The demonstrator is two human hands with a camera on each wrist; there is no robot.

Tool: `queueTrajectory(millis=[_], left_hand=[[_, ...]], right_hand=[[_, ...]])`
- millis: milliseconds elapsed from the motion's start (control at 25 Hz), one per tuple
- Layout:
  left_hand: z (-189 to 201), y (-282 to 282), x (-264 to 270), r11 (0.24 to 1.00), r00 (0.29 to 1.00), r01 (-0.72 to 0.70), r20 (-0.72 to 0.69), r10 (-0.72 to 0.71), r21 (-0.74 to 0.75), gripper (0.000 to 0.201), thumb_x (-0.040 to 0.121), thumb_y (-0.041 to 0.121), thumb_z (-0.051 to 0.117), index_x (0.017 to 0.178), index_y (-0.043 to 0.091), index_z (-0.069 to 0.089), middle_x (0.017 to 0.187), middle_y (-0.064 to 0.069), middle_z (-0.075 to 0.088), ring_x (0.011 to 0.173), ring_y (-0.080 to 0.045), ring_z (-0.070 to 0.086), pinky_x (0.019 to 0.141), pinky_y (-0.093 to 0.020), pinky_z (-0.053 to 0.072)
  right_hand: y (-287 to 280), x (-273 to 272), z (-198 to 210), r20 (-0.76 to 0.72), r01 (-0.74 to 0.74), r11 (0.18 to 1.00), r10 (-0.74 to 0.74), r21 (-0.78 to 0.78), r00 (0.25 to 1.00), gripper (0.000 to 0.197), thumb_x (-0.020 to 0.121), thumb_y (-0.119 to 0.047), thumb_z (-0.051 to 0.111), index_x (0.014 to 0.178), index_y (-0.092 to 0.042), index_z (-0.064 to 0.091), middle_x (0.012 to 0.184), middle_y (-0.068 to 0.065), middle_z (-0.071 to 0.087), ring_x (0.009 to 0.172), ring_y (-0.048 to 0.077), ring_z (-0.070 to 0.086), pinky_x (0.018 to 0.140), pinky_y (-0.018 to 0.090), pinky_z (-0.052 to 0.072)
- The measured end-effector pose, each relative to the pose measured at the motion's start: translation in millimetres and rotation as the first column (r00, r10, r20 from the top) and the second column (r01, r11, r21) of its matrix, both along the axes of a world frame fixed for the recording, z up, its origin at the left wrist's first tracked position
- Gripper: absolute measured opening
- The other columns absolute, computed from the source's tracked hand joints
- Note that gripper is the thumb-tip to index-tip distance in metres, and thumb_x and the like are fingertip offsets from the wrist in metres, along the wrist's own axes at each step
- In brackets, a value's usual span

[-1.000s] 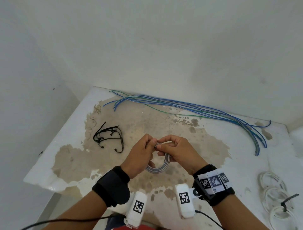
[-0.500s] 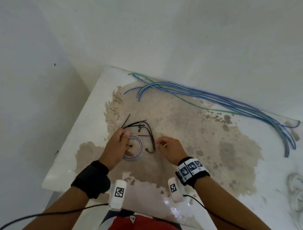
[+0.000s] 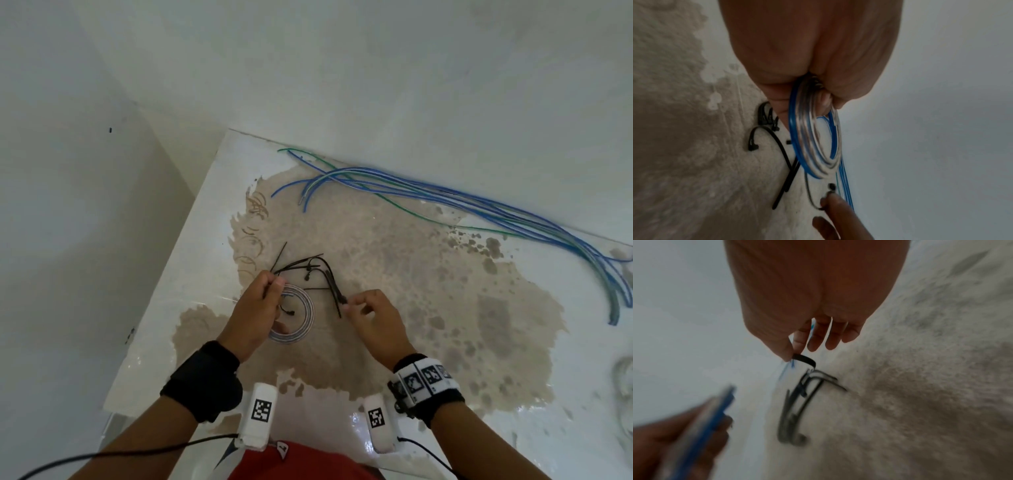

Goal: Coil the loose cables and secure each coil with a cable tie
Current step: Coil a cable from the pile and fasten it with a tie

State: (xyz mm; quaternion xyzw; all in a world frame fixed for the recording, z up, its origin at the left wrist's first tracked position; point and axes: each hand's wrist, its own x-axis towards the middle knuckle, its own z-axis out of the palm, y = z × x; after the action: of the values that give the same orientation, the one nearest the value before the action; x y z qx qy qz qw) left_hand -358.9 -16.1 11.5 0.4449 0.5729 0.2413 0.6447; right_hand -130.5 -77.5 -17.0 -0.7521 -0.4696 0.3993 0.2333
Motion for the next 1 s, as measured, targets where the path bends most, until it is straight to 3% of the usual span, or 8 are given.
queueTrajectory(millis=[120,240,360,520,640,720,840,1000], left_hand=[[7.2,1.1,26.4,0.999,0.999,0.044,0.01,-0.044,0.019,0.024,0.107,0.029,0.042,0.092,0.013,0.052,0.068,0.003,0.037,0.052,-0.006,0.037,0.056,-0.034,0.055],[15.8,-4.1,58.9,0.996,0.995,0.081,0.047,-0.083,0.041,0.024,0.108,0.029,0.041,0.099,0.011,0.054,0.07,0.001,0.036,0.054,-0.009,0.035,0.053,-0.031,0.052],[29.2,-18.7,99.3,0.99,0.991,0.121,0.046,-0.125,0.079,0.023,0.108,0.03,0.041,0.1,0.013,0.055,0.07,0.0,0.038,0.053,-0.01,0.036,0.054,-0.031,0.05],[51.4,-49.1,163.0,0.984,0.99,0.137,0.027,-0.141,0.116,0.024,0.108,0.029,0.04,0.102,0.011,0.054,0.072,0.002,0.037,0.052,-0.009,0.035,0.053,-0.031,0.047],[64.1,-70.1,207.1,0.984,0.992,0.122,0.027,-0.127,0.13,0.028,0.108,0.031,0.038,0.104,0.008,0.054,0.07,0.004,0.037,0.051,-0.008,0.034,0.052,-0.03,0.045],[71.2,-84.2,238.9,0.98,0.994,0.105,0.015,-0.109,0.17,0.028,0.108,0.03,0.039,0.105,0.006,0.054,0.07,0.004,0.039,0.05,-0.007,0.036,0.051,-0.029,0.045],[77.6,-98.4,273.0,0.971,0.997,0.078,-0.025,-0.074,0.227,0.03,0.107,0.031,0.042,0.105,0.003,0.054,0.075,-0.003,0.044,0.051,-0.008,0.041,0.05,-0.028,0.047],[86.7,-114.5,308.1,0.956,0.997,0.076,-0.05,-0.064,0.284,0.028,0.107,0.032,0.042,0.098,0.008,0.053,0.075,-0.002,0.052,0.05,-0.008,0.046,0.051,-0.03,0.049]], right_hand=[[-8.3,16.5,32.1,-0.312,0.268,0.962,-0.238,0.057,0.92,0.01,0.103,-0.019,0.056,0.095,-0.016,0.061,0.102,-0.006,0.075,0.094,0.001,0.066,0.08,0.022,0.046],[-16.5,38.6,61.0,-0.396,0.395,0.908,-0.316,0.137,0.862,0.021,0.108,-0.021,0.045,0.099,-0.014,0.063,0.077,-0.007,0.067,0.08,0.009,0.065,0.081,0.031,0.051],[-30.3,72.4,83.4,-0.445,0.376,0.917,-0.284,0.134,0.849,0.033,0.11,-0.024,0.039,0.098,-0.015,0.068,0.062,-0.008,0.046,0.065,0.015,0.05,0.073,0.037,0.056],[-51.8,123.2,110.1,-0.502,0.203,0.978,-0.158,0.037,0.85,0.036,0.108,-0.013,0.035,0.103,-0.017,0.07,0.065,-0.006,0.04,0.061,0.016,0.036,0.063,0.036,0.04],[-72.8,157.7,131.9,-0.278,-0.058,0.992,0.086,0.108,0.957,0.025,0.104,-0.015,0.044,0.112,-0.031,0.061,0.074,-0.011,0.064,0.065,0.023,0.049,0.065,0.038,0.042],[-90.6,182.4,142.9,-0.137,-0.259,0.954,0.28,0.154,0.95,0.012,0.104,-0.021,0.053,0.113,-0.028,0.053,0.088,-0.014,0.074,0.071,0.01,0.062,0.069,0.027,0.048],[-100.7,203.9,144.4,0.174,-0.456,0.861,0.425,0.225,0.888,0.01,0.098,-0.027,0.064,0.104,-0.023,0.058,0.09,-0.01,0.075,0.084,0.007,0.064,0.077,0.031,0.051],[-102.2,227.3,137.7,0.631,-0.575,0.764,0.299,0.291,0.716,0.004,0.087,-0.035,0.076,0.087,-0.031,0.077,0.073,-0.009,0.067,0.076,0.018,0.05,0.075,0.034,0.046]])
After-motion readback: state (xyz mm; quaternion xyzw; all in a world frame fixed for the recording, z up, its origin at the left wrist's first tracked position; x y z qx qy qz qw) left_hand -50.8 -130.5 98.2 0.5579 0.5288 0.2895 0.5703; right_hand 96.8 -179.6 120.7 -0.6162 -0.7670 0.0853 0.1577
